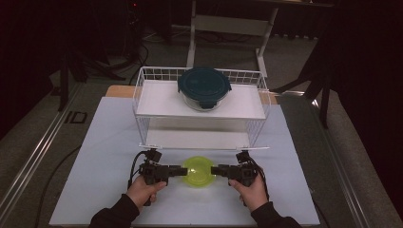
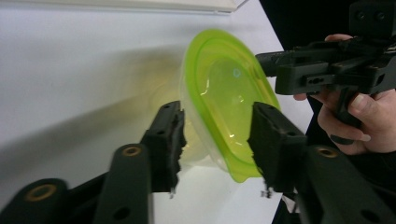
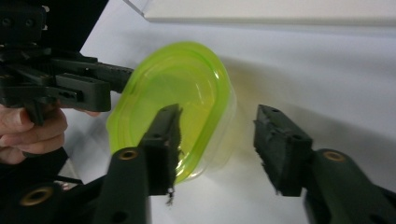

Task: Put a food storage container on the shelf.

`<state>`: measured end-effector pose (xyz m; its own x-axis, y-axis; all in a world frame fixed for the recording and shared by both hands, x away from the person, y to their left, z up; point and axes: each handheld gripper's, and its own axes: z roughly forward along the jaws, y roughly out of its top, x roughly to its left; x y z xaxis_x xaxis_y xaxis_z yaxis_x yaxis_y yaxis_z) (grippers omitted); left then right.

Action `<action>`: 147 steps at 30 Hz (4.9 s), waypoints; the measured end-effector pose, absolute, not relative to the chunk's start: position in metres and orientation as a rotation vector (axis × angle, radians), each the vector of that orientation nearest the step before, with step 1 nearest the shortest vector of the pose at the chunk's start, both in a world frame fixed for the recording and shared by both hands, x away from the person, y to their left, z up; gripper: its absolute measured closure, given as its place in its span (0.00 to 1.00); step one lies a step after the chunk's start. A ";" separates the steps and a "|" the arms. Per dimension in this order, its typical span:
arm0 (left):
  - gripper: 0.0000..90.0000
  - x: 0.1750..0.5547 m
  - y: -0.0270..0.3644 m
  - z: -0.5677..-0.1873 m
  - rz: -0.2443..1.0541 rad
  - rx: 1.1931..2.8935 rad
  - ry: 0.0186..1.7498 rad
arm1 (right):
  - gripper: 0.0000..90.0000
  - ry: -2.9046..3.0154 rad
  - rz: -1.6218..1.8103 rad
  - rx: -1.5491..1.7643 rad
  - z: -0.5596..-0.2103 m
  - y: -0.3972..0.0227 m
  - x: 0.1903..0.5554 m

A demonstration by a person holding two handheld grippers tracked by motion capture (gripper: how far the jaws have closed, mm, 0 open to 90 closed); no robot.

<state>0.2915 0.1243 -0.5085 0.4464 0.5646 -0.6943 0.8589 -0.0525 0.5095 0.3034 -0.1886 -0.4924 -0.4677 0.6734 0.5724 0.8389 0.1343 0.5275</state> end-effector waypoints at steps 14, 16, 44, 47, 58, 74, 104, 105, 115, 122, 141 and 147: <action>0.82 0.288 0.126 -0.513 -0.451 1.728 1.225 | 0.83 -2.134 -1.149 -1.518 -0.495 -0.182 0.302; 0.84 0.286 0.124 -0.511 -0.455 1.727 1.224 | 0.84 -2.122 -1.151 -1.512 -0.495 -0.182 0.301; 0.92 0.281 0.126 -0.468 -0.385 1.730 1.186 | 0.89 -2.191 -1.220 -1.482 -0.453 -0.180 0.296; 0.92 0.281 0.126 -0.460 -0.375 1.727 1.177 | 0.89 -2.191 -1.230 -1.476 -0.445 -0.180 0.296; 0.92 0.279 0.127 -0.424 -0.351 1.702 1.115 | 0.89 -2.201 -1.309 -1.446 -0.408 -0.184 0.291; 0.92 0.286 0.131 -0.363 -0.281 1.671 1.018 | 0.89 -2.238 -1.429 -1.399 -0.349 -0.185 0.296; 0.92 0.357 0.130 -0.260 -0.155 1.637 1.013 | 0.89 -2.255 -1.564 -1.479 -0.244 -0.176 0.366; 0.92 0.363 0.129 -0.259 -0.159 1.638 1.027 | 0.89 -2.247 -1.555 -1.491 -0.244 -0.176 0.372; 0.92 0.386 0.129 -0.265 -0.188 1.603 1.056 | 0.89 -2.232 -1.513 -1.556 -0.243 -0.175 0.393; 0.88 0.394 0.129 -0.267 -0.163 1.560 1.077 | 0.87 -2.205 -1.492 -1.575 -0.241 -0.173 0.403; 0.63 0.411 0.122 -0.272 -0.101 1.505 1.133 | 0.70 -2.152 -1.475 -1.643 -0.240 -0.168 0.426; 0.54 0.411 0.129 -0.272 -0.091 1.482 1.139 | 0.58 -2.181 -1.530 -1.635 -0.235 -0.169 0.422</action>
